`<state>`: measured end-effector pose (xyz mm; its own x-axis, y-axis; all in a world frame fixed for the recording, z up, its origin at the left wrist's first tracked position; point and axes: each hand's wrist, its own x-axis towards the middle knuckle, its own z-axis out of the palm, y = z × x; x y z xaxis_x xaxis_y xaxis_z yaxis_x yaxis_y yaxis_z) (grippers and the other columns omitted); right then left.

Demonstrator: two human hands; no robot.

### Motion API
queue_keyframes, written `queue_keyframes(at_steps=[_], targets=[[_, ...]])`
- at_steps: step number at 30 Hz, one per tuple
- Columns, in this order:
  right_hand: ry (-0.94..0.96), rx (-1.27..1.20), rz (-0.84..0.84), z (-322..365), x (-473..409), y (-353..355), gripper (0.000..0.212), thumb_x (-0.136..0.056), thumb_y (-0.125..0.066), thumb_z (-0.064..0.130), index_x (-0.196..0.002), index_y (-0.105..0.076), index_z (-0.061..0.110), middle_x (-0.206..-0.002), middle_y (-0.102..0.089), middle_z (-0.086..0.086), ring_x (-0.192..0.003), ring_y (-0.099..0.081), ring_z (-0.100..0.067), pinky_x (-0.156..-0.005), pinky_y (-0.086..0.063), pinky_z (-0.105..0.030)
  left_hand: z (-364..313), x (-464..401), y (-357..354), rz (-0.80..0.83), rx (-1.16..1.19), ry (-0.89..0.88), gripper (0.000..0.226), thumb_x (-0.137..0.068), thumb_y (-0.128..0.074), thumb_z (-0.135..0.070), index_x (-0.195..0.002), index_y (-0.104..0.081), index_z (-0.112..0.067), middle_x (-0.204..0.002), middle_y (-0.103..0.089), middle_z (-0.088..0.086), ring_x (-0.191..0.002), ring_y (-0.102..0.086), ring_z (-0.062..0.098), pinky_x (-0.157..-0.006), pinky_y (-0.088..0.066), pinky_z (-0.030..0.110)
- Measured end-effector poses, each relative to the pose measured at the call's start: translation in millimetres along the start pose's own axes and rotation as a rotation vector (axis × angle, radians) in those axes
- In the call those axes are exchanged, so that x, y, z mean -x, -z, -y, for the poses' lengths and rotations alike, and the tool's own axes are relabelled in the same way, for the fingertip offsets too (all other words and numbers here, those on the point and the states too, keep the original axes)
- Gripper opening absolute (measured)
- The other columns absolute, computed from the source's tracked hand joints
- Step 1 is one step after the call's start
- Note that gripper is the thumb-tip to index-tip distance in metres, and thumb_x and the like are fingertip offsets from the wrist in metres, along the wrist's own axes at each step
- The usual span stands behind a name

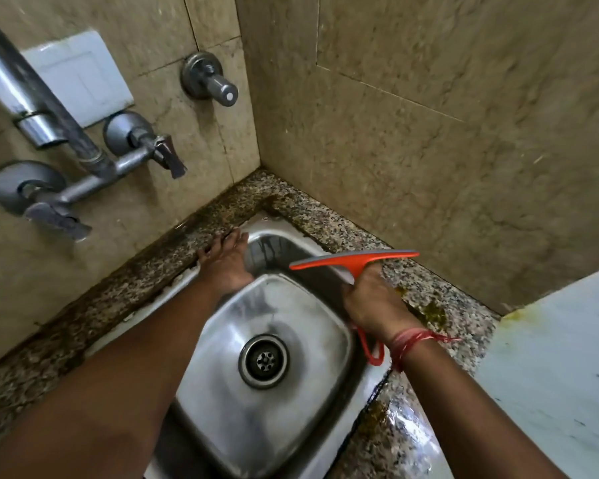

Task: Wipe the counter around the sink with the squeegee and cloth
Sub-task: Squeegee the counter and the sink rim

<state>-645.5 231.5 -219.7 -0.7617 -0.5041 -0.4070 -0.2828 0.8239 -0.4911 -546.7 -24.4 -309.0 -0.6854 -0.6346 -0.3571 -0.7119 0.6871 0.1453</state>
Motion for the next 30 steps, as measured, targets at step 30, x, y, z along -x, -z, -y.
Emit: queue_keyframes(at_steps=[30], targets=[[-0.099, -0.310, -0.215, -18, 30, -16, 0.049, -0.101, -0.036, 0.016, -0.148, -0.022, 0.010, -0.086, -0.059, -0.002, -0.073, -0.061, -0.016, -0.056, -0.049, -0.019, -75, -17, -18, -0.050, -0.092, -0.305, 0.098, -0.082, -0.069, -0.032, -0.156, -0.004, -0.035, -0.166, 0.004, -0.006, -0.152, 0.000, 0.021, -0.121, -0.006, 0.053]])
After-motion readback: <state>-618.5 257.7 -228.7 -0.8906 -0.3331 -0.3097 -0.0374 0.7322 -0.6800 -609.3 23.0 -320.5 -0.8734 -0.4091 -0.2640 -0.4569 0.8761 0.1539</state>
